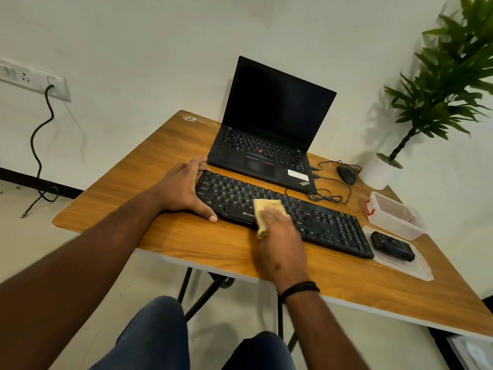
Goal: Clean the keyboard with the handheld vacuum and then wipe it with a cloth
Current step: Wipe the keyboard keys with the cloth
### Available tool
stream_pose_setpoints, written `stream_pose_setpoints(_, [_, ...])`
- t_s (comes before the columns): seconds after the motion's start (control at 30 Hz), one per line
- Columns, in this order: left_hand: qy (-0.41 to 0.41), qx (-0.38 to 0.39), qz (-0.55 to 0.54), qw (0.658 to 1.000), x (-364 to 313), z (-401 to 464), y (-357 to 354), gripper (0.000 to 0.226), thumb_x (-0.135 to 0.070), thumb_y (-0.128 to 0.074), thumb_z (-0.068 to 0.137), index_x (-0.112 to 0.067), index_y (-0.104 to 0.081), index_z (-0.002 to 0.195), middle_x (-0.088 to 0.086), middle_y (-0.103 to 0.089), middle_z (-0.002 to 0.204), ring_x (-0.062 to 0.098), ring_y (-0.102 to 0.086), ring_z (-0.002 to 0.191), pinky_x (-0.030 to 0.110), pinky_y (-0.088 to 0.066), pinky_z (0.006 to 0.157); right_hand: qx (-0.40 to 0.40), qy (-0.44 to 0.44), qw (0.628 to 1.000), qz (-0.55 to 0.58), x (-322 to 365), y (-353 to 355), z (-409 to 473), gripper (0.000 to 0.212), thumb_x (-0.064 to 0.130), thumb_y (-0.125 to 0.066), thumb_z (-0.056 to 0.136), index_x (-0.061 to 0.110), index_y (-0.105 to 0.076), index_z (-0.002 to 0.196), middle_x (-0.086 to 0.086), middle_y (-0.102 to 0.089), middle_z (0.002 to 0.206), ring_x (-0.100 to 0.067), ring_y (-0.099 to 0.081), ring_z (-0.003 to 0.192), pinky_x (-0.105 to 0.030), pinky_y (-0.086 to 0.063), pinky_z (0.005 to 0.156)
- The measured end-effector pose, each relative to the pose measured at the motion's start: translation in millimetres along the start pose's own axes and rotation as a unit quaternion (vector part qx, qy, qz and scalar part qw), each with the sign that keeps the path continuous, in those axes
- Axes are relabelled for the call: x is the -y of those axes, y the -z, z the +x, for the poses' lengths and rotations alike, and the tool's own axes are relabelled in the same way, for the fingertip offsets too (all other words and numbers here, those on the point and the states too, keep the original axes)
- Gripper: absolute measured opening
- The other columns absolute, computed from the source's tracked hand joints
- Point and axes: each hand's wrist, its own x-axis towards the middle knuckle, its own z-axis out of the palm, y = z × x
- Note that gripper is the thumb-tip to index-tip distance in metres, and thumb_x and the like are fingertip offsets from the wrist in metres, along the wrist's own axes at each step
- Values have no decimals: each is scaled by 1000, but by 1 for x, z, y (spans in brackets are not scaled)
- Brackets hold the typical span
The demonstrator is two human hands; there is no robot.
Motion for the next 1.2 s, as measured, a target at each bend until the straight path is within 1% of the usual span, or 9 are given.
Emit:
stream_pose_setpoints(0.13, [-10, 7, -15, 1000, -9, 0, -1, 151, -62, -94, 41, -21, -9, 159, 2, -27, 161, 24, -23, 148, 41, -23, 119, -94, -155, 983, -9, -46, 16, 16, 47, -1, -48, 95, 9, -47, 141, -13, -52, 143, -27, -47, 133, -43, -40, 113])
stream_pose_setpoints(0.23, [-32, 19, 1, 999, -18, 3, -11, 162, -80, -85, 30, -20, -9, 160, -1, -28, 163, 21, -25, 148, 42, -23, 122, -58, -172, 983, -10, -37, 8, 22, 41, 2, -49, 97, 7, -49, 137, -15, -57, 136, -28, -52, 127, -41, -43, 110])
stream_pose_setpoints(0.37, [-33, 6, 14, 999, -20, 6, -19, 164, -85, -80, 25, -18, -12, 158, 2, -31, 159, 23, -29, 146, 43, -25, 121, -30, -86, 996, 0, 16, -22, 17, 49, 4, -46, 98, 9, -38, 146, -14, -40, 153, -27, -31, 146, -41, -27, 121])
stream_pose_setpoints(0.53, [-52, -8, 8, 999, -13, 10, -22, 143, -52, -96, 47, -14, -15, 158, 0, -39, 156, 20, -27, 145, 33, -20, 118, 10, 96, 995, 22, 51, -25, 6, 54, 6, -47, 100, 13, -32, 152, -8, -30, 160, -20, -17, 151, -30, -9, 121])
stream_pose_setpoints(0.6, [-52, -11, 9, 999, -12, 10, -23, 147, -57, -96, 43, -16, -14, 158, -1, -37, 157, 19, -27, 146, 35, -21, 119, 28, 125, 992, 9, 35, -19, 3, 55, 8, -49, 100, 16, -32, 152, -4, -27, 162, -16, -15, 151, -26, -2, 117])
stream_pose_setpoints(0.73, [-39, -4, 1, 999, -12, 9, -20, 160, -77, -88, 29, -21, -13, 158, -3, -33, 158, 18, -25, 147, 40, -25, 121, 26, 40, 997, -53, -22, 1, -1, 53, 17, -48, 101, 22, -32, 151, 2, -22, 163, -17, -14, 151, -36, -11, 124])
stream_pose_setpoints(0.93, [-44, -6, 13, 999, -8, 11, -23, 166, -91, -76, 22, -21, -11, 158, -1, -33, 159, 20, -25, 147, 42, -24, 122, -55, -153, 985, -51, -58, 9, 12, 58, -6, -39, 96, 10, -34, 151, -11, -28, 161, -24, -14, 152, -39, -12, 125])
stream_pose_setpoints(1.1, [-40, -9, 12, 999, -9, 11, -23, 163, -87, -79, 24, -21, -12, 158, 1, -31, 160, 21, -25, 147, 41, -24, 121, -38, -77, 996, -9, 17, -23, 17, 52, 2, -43, 96, 9, -37, 148, -14, -39, 154, -27, -31, 146, -41, -28, 121])
stream_pose_setpoints(1.2, [-49, -16, 13, 999, -8, 12, -24, 150, -75, -77, 35, -16, -15, 158, -1, -39, 155, 21, -29, 145, 38, -23, 120, -14, 27, 999, 12, 58, -34, 14, 52, 6, -45, 99, 9, -34, 150, -13, -35, 157, -25, -25, 149, -38, -19, 123])
